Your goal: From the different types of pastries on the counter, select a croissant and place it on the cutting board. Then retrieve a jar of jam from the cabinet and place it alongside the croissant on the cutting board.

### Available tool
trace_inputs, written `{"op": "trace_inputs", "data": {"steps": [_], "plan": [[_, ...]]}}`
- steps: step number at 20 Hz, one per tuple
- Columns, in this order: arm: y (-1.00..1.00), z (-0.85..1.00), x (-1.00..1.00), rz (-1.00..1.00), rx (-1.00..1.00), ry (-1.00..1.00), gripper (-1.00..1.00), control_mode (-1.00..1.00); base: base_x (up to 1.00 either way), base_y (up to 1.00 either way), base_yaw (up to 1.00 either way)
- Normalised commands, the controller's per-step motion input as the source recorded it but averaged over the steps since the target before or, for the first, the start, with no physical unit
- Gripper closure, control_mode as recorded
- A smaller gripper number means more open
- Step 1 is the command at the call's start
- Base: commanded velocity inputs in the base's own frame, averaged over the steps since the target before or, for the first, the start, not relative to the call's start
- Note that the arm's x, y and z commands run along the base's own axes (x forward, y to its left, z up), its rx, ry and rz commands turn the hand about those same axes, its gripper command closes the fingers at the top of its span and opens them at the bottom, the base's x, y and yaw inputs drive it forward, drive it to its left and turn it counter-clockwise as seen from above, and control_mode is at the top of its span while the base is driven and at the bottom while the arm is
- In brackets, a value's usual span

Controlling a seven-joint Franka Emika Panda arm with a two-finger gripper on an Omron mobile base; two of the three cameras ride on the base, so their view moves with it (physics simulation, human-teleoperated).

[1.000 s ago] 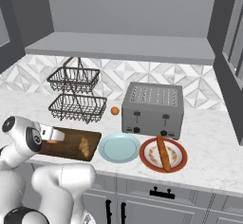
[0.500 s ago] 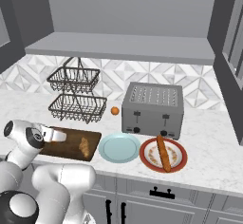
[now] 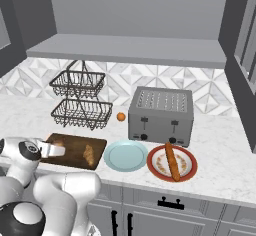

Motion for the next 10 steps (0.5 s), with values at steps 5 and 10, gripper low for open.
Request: {"op": "trace_inputs", "data": {"steps": [5, 10], "plan": [[-0.66, -0.4, 0.09, 0.09, 0.03, -0.46, 1.0, -1.0, 0.0, 0.0, 0.0], [-0.49, -0.15, 0.89, 0.01, 0.16, -0.32, 1.0, -1.0, 0.0, 0.0, 0.0]]}}
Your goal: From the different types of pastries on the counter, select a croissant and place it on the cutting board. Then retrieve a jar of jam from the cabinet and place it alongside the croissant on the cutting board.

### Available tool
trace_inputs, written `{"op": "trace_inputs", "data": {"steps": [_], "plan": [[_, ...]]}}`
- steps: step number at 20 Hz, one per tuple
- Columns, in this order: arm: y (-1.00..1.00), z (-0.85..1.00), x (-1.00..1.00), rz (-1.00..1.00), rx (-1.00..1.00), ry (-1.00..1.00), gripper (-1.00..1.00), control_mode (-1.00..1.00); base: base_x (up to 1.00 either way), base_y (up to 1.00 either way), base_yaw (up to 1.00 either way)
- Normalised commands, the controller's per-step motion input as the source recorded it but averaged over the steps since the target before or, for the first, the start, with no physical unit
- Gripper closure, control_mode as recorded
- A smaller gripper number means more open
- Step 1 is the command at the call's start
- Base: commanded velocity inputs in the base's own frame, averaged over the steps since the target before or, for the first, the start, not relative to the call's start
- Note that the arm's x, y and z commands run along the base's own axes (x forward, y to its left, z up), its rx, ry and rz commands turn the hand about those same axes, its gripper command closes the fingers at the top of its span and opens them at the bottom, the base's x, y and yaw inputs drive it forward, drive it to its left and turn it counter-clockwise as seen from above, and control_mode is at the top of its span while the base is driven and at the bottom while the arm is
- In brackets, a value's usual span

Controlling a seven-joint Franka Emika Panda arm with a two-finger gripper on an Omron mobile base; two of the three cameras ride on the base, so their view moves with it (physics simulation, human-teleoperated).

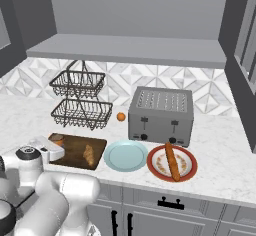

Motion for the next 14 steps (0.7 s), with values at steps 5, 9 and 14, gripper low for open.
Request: {"op": "trace_inputs", "data": {"steps": [5, 9, 14], "plan": [[-0.69, -0.82, 0.74, 0.0, 0.12, -0.04, 1.0, -1.0, 0.0, 0.0, 0.0], [-0.68, -0.95, 0.0, 0.0, 0.02, -0.17, 1.0, -1.0, 0.0, 0.0, 0.0], [-0.66, -0.91, -0.05, 0.0, 0.0, -0.22, 1.0, -1.0, 0.0, 0.0, 0.0]]}}
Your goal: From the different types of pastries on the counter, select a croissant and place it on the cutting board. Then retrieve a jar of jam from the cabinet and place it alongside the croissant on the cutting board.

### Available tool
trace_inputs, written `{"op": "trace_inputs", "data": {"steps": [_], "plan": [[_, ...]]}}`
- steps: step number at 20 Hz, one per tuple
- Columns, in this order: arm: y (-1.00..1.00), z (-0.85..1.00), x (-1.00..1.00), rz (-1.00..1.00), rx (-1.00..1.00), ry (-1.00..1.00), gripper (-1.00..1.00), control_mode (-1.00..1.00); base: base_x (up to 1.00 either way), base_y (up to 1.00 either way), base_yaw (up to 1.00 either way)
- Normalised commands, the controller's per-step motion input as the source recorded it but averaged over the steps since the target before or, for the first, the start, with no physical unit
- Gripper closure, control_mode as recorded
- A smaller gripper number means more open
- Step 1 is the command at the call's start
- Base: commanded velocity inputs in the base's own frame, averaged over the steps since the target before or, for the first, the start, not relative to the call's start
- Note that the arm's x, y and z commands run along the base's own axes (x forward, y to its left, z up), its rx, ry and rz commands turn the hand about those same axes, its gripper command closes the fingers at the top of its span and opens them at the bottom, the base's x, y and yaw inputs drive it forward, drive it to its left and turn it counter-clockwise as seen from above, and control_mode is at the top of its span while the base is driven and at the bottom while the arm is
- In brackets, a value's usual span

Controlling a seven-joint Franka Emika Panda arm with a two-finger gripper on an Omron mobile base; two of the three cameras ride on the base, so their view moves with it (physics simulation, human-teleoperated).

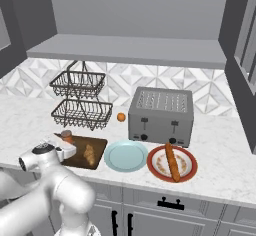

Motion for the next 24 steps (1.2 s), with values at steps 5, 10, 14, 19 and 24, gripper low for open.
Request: {"op": "trace_inputs", "data": {"steps": [5, 10, 14, 19, 24], "plan": [[-0.41, -0.81, -0.27, 0.02, 0.0, -0.17, -1.0, -1.0, 0.0, 0.0, 0.0], [-0.83, -0.72, -0.89, 0.1, 0.0, -0.19, -1.0, -1.0, 0.0, 0.0, 0.0], [-0.93, -0.43, -0.84, 0.02, 0.06, -0.05, -1.0, -1.0, 0.0, 0.0, 0.0], [-0.78, 0.0, 0.0, 0.0, 0.05, -0.04, -1.0, -1.0, 0.0, 0.0, 0.0], [-0.58, 0.63, 0.48, 0.0, 0.09, -0.05, -1.0, -1.0, 0.0, 0.0, 0.0]]}}
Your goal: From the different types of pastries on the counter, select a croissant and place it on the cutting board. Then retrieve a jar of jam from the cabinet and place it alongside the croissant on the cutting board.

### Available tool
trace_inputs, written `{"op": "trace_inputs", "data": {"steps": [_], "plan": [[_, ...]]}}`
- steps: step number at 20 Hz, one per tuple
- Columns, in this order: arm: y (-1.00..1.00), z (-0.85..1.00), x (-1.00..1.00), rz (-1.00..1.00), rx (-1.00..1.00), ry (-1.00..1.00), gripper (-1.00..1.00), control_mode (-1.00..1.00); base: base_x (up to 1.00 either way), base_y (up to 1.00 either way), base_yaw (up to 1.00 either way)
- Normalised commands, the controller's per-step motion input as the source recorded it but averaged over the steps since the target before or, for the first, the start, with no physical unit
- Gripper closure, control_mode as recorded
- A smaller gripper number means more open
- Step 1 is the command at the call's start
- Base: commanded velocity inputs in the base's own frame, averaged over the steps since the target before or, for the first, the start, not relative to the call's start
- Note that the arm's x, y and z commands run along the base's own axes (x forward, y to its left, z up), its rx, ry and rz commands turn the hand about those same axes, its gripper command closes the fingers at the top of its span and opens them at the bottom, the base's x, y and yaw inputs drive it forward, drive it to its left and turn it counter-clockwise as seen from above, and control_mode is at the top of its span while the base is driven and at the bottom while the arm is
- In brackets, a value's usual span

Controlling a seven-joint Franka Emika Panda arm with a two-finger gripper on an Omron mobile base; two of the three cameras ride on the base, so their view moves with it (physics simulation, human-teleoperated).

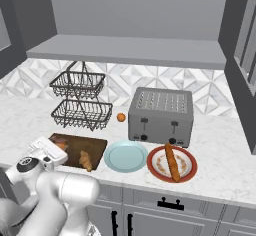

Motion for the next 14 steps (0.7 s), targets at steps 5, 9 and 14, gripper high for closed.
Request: {"op": "trace_inputs", "data": {"steps": [5, 9, 14], "plan": [[-0.22, 0.87, -0.13, 0.07, 0.04, -0.23, -1.0, -1.0, 0.0, 0.0, 0.0], [-0.31, 0.51, -0.8, 0.1, 0.0, -0.32, -1.0, -1.0, 0.0, 0.0, 0.0], [-0.17, 0.98, -0.53, 0.02, 0.04, -0.37, -1.0, -1.0, 0.0, 0.0, 0.0]]}}
